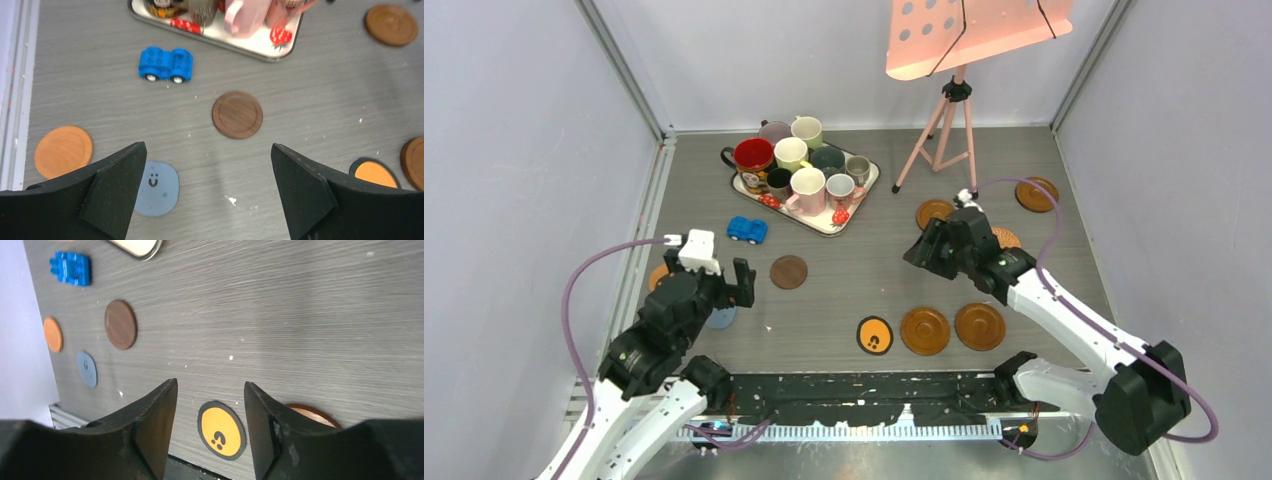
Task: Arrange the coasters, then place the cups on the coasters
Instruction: Move the coaster to the center of the board.
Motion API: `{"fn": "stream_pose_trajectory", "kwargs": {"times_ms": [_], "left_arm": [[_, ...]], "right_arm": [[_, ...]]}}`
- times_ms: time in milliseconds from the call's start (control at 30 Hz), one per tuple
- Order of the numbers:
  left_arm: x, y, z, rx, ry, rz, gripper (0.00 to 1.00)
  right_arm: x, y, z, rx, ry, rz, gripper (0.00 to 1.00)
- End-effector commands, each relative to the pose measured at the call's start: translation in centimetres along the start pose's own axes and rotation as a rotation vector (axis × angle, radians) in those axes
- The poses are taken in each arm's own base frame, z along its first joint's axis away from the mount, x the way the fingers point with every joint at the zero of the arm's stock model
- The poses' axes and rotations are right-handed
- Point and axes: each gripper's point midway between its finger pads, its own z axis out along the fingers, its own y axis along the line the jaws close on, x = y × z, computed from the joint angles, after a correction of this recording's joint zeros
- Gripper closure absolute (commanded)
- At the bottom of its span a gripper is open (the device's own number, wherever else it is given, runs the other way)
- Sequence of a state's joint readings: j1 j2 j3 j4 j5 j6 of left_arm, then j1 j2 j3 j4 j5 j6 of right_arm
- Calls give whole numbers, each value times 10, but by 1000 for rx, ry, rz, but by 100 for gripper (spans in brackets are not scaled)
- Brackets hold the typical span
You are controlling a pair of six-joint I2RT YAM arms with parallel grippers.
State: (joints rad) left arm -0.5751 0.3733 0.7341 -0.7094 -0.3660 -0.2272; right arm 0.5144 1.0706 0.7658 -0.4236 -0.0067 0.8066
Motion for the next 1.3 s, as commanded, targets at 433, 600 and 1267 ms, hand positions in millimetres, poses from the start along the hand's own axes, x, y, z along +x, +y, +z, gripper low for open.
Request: {"fn": "stream_pose_trajectory", "kwargs": {"times_ms": [433, 600, 1267], "left_arm": [[53, -42, 84, -42, 468, -88, 21], [67, -31, 123, -121, 532, -121, 31], [133, -15, 186, -201, 766, -244, 53]], "right_arm": [[-34, 12, -65, -44, -250, -193, 16], [-29, -2, -75, -34, -267, -214, 16], [-18, -24, -81, 28, -241, -266, 20]]}}
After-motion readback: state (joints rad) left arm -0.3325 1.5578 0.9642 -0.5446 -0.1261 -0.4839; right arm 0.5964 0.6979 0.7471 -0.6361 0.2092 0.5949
